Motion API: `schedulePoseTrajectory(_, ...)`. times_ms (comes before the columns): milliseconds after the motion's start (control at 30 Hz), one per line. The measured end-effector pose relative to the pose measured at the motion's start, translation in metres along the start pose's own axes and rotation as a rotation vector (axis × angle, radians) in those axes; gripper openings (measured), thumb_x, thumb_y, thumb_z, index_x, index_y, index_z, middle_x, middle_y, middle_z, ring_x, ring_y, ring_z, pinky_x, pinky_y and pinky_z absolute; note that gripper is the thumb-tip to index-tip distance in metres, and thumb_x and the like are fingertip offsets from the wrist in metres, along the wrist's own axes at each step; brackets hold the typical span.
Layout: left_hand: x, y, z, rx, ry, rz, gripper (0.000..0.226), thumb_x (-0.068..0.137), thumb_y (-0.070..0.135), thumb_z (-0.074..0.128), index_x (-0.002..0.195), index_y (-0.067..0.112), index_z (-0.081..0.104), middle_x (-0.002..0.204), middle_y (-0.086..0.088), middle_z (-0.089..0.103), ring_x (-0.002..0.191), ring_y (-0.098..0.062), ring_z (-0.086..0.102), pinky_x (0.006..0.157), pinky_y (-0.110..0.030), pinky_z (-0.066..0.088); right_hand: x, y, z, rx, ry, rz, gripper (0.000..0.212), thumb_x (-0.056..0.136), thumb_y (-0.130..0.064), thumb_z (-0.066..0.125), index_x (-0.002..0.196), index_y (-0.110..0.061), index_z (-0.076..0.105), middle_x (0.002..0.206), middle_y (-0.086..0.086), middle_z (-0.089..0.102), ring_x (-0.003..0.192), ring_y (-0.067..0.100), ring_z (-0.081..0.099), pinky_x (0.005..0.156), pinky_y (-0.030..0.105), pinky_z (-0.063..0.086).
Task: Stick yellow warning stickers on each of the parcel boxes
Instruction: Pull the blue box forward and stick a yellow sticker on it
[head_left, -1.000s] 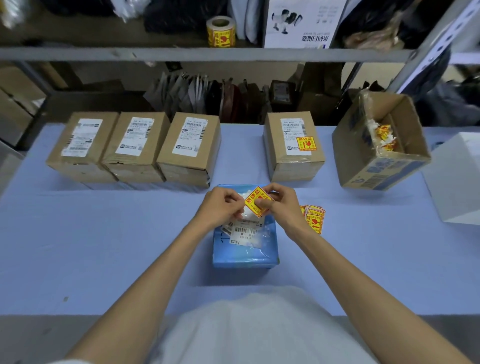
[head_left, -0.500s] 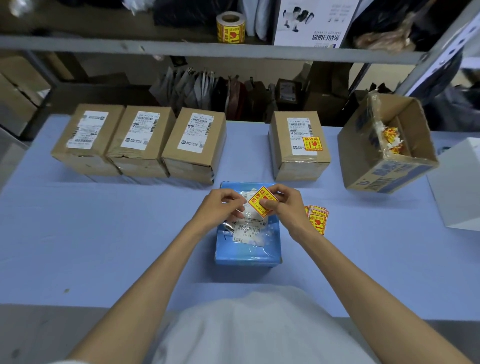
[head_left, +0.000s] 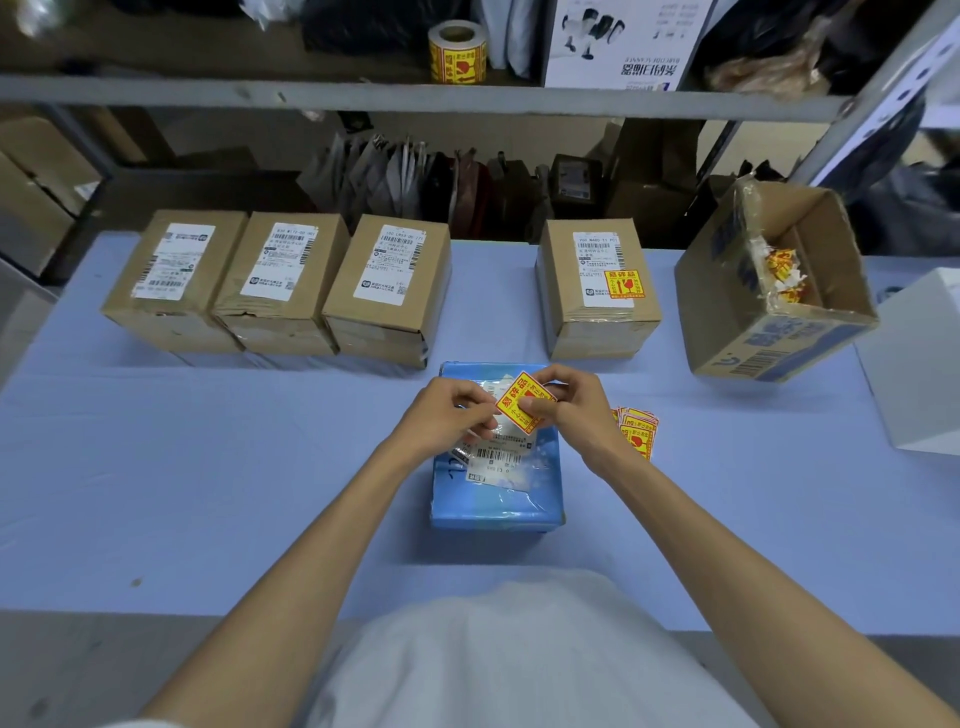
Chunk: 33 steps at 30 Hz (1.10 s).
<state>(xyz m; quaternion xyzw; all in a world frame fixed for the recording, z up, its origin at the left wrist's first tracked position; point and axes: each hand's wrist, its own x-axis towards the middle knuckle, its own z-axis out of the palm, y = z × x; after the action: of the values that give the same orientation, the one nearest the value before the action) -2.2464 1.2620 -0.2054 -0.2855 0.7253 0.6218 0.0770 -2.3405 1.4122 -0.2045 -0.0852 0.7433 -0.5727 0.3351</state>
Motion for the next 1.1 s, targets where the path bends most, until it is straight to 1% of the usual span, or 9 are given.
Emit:
schedulePoseTrajectory(167, 0.000, 0.000, 0.000, -0.001, -0.009, 0.001, 0.013, 0.090, 0.010, 0.062, 0.097, 0.000, 0.068, 0.082, -0.012, 0.071, 0.061, -0.011, 0.067, 0.055, -0.017, 0.052, 0.001, 0.003, 0.000, -0.042, 0.030, -0.007, 0.022, 0.082, -0.007, 0.072, 0.100, -0.008, 0.059, 0.096, 0.006, 0.067, 0.078, 0.013, 0.067, 0.061, 0.020, 0.056)
schedulePoseTrajectory(233, 0.000, -0.001, -0.001, -0.023, -0.009, 0.002, 0.012, 0.090, 0.008, 0.062, 0.097, -0.001, 0.068, 0.082, -0.013, 0.071, 0.061, -0.012, 0.067, 0.056, -0.018, 0.053, 0.002, 0.009, 0.002, -0.228, 0.141, -0.080, 0.034, 0.080, -0.018, 0.077, 0.107, -0.014, 0.056, 0.100, -0.001, 0.062, 0.084, 0.013, 0.062, 0.068, 0.023, 0.054)
schedulePoseTrajectory(300, 0.000, -0.002, -0.001, -0.038, -0.001, 0.002, 0.010, 0.090, 0.007, 0.062, 0.094, 0.001, 0.068, 0.081, -0.013, 0.071, 0.061, -0.013, 0.068, 0.056, -0.019, 0.053, 0.001, 0.014, 0.002, -0.459, 0.281, -0.273, 0.038, 0.079, -0.026, 0.077, 0.109, -0.016, 0.055, 0.103, -0.005, 0.059, 0.088, 0.011, 0.057, 0.073, 0.026, 0.050)
schedulePoseTrajectory(367, 0.001, -0.003, -0.002, -0.061, 0.012, 0.002, 0.008, 0.090, 0.006, 0.061, 0.088, 0.005, 0.069, 0.078, -0.011, 0.070, 0.060, -0.012, 0.068, 0.057, -0.020, 0.053, -0.001, 0.014, 0.003, -0.574, 0.285, -0.480, 0.020, 0.084, -0.023, 0.071, 0.098, -0.015, 0.059, 0.098, -0.003, 0.062, 0.086, 0.011, 0.056, 0.074, 0.032, 0.051)
schedulePoseTrajectory(433, 0.001, -0.003, -0.002, -0.085, 0.022, 0.006, 0.010, 0.089, 0.003, 0.060, 0.084, 0.007, 0.068, 0.075, -0.010, 0.069, 0.058, -0.010, 0.067, 0.059, -0.022, 0.055, -0.002, 0.013, 0.005, -0.616, 0.175, -0.547, 0.005, 0.087, -0.018, 0.067, 0.088, -0.014, 0.063, 0.089, -0.001, 0.064, 0.079, 0.012, 0.058, 0.072, 0.038, 0.053)
schedulePoseTrajectory(533, 0.001, -0.002, -0.002, -0.112, 0.027, 0.006, 0.008, 0.090, 0.005, 0.061, 0.087, 0.003, 0.068, 0.076, -0.010, 0.069, 0.058, -0.010, 0.066, 0.060, -0.021, 0.056, -0.003, 0.017, 0.010, -0.704, 0.174, -0.552, 0.005, 0.088, -0.020, 0.066, 0.089, -0.016, 0.067, 0.092, 0.000, 0.062, 0.081, 0.012, 0.056, 0.070, 0.037, 0.052)
schedulePoseTrajectory(700, 0.000, 0.000, -0.001, -0.125, 0.029, 0.012, 0.010, 0.090, 0.003, 0.060, 0.085, 0.006, 0.068, 0.074, -0.008, 0.068, 0.058, -0.009, 0.066, 0.060, -0.020, 0.056, -0.004, 0.018, 0.015, -0.620, 0.152, -0.534, 0.006, 0.089, -0.022, 0.064, 0.090, -0.016, 0.067, 0.091, -0.003, 0.062, 0.074, 0.008, 0.058, 0.068, 0.040, 0.054)
schedulePoseTrajectory(933, 0.000, 0.002, 0.002, -0.149, 0.018, 0.034, 0.011, 0.090, 0.007, 0.061, 0.082, 0.011, 0.067, 0.068, -0.002, 0.069, 0.061, -0.012, 0.067, 0.063, -0.027, 0.055, -0.004, 0.015, 0.017, -0.586, 0.104, -0.487, 0.006, 0.088, -0.021, 0.065, 0.089, -0.017, 0.068, 0.085, -0.005, 0.069, 0.074, 0.012, 0.065, 0.071, 0.043, 0.055)
schedulePoseTrajectory(1100, 0.001, 0.002, 0.001, -0.121, 0.020, 0.050, 0.011, 0.090, 0.009, 0.062, 0.080, 0.013, 0.067, 0.073, -0.005, 0.070, 0.065, -0.016, 0.067, 0.066, -0.031, 0.057, -0.005, 0.013, 0.017, -0.590, 0.100, -0.479, 0.008, 0.088, -0.020, 0.065, 0.091, -0.015, 0.070, 0.085, -0.003, 0.071, 0.074, 0.012, 0.065, 0.071, 0.042, 0.056)
